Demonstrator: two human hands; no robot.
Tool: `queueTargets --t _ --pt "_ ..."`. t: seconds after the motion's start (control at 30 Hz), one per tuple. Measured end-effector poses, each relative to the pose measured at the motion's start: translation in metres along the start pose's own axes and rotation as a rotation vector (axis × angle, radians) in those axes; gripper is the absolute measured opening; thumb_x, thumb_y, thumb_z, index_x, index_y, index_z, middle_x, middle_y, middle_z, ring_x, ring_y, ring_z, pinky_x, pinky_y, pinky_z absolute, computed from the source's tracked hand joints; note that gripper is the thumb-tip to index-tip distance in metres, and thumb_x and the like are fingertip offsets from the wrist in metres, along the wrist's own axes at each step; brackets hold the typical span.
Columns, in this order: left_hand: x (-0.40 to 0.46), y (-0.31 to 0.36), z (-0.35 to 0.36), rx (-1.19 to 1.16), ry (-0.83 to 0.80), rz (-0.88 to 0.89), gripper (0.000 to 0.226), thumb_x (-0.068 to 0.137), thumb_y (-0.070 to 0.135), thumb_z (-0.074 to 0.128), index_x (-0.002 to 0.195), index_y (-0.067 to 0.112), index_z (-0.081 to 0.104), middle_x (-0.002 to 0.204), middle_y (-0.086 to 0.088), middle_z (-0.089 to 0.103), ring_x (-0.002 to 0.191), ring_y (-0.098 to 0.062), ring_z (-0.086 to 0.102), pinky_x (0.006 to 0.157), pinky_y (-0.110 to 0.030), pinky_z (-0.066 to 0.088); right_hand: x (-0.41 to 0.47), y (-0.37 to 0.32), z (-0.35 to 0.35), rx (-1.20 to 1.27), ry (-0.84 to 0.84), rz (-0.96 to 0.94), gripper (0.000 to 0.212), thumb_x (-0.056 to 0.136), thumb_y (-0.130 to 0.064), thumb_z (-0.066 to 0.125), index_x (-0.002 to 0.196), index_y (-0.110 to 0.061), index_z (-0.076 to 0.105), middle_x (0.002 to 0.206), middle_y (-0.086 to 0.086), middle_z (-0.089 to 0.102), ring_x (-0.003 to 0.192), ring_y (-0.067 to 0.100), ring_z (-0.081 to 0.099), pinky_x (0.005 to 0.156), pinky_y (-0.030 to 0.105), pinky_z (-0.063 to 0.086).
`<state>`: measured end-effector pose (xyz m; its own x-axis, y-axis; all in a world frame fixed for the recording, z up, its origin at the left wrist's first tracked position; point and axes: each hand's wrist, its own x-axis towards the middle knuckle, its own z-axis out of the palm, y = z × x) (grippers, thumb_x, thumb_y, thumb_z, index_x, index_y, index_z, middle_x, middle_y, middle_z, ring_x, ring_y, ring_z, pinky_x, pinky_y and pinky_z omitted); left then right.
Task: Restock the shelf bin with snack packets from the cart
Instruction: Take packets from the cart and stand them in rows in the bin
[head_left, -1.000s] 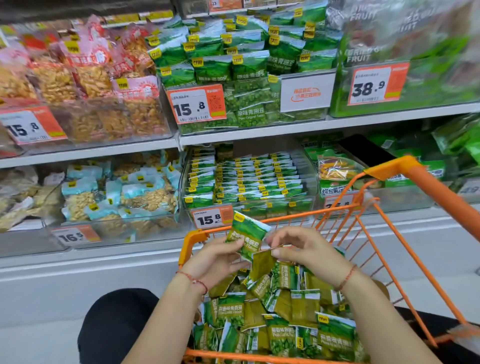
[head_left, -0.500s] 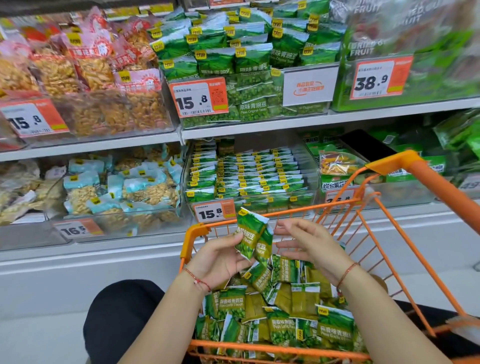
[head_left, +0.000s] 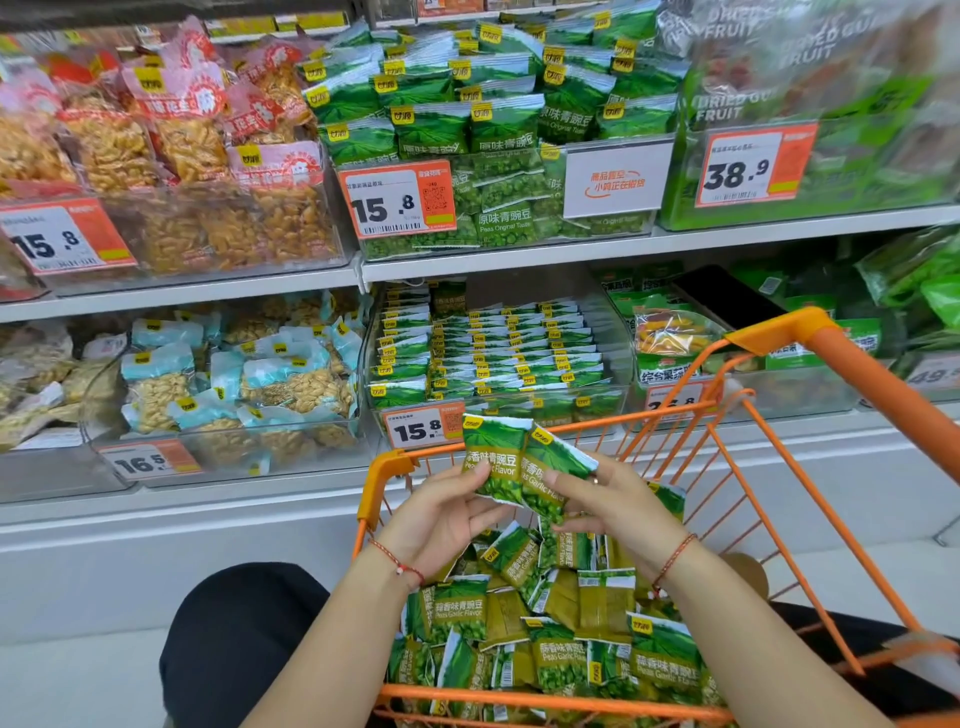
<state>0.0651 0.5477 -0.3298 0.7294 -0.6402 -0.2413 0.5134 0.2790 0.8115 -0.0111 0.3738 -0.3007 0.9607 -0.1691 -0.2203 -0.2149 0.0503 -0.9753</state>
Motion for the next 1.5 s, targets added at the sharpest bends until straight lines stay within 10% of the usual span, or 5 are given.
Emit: queueTargets --t 0.37,0.53,1.0,1.37,1.5 --pt "0.004 -0.012 0.017 0.531 0.353 0.275 0.056 0.084 0.012 0.068 0.135 0.012 0.046 0.133 0.001 0.050 0.127 -0.014 0.046 0.101 -0.037 0.046 0.002 -0.002 0.002 0.250 0.044 0.110 0.024 0.094 -0.034 0.052 0.112 -0.018 0.049 0.099 0.001 0.055 0.093 0.018 0.058 0.075 0.033 0.058" --pt "0.002 -0.022 0.051 0.775 0.147 0.317 0.043 0.091 0.006 0.059 0.109 0.043 0.044 0.104 0.031 0.052 0.098 0.022 0.052 0.078 -0.002 0.041 0.005 0.008 -0.002 0.094 0.049 0.035 0.017 0.086 -0.022 0.066 0.099 -0.020 0.055 0.099 -0.003 0.064 0.086 0.004 0.061 0.071 0.022 0.055" --pt "0.057 -0.116 0.085 1.901 -0.521 -0.260 0.059 0.083 0.045 0.068 0.128 0.010 0.053 0.126 -0.009 0.058 0.110 -0.027 0.056 0.091 -0.039 0.048 0.014 0.002 -0.046 0.542 0.574 0.098 0.037 0.088 -0.029 0.065 0.115 -0.013 0.045 0.097 -0.002 0.050 0.073 0.014 0.050 0.055 0.026 0.046" --pt "0.036 -0.019 0.026 1.016 -0.145 -0.149 0.014 0.090 0.008 0.062 0.092 0.010 0.048 0.066 0.001 0.049 0.055 -0.001 0.049 0.062 -0.013 0.042 0.019 0.006 -0.041 0.414 0.526 0.132 0.060 0.092 -0.020 0.055 0.144 -0.008 0.027 0.126 0.008 0.041 0.068 0.020 0.053 0.057 0.030 0.048" --pt "0.021 0.020 0.014 0.697 0.106 0.016 0.032 0.085 0.019 0.069 0.111 0.006 0.054 0.106 -0.001 0.066 0.090 -0.009 0.063 0.087 -0.027 0.049 0.015 0.001 -0.028 0.360 0.343 0.153 0.065 0.092 -0.015 0.058 0.146 -0.004 0.023 0.142 0.009 0.035 0.073 0.012 0.055 0.068 0.033 0.055"
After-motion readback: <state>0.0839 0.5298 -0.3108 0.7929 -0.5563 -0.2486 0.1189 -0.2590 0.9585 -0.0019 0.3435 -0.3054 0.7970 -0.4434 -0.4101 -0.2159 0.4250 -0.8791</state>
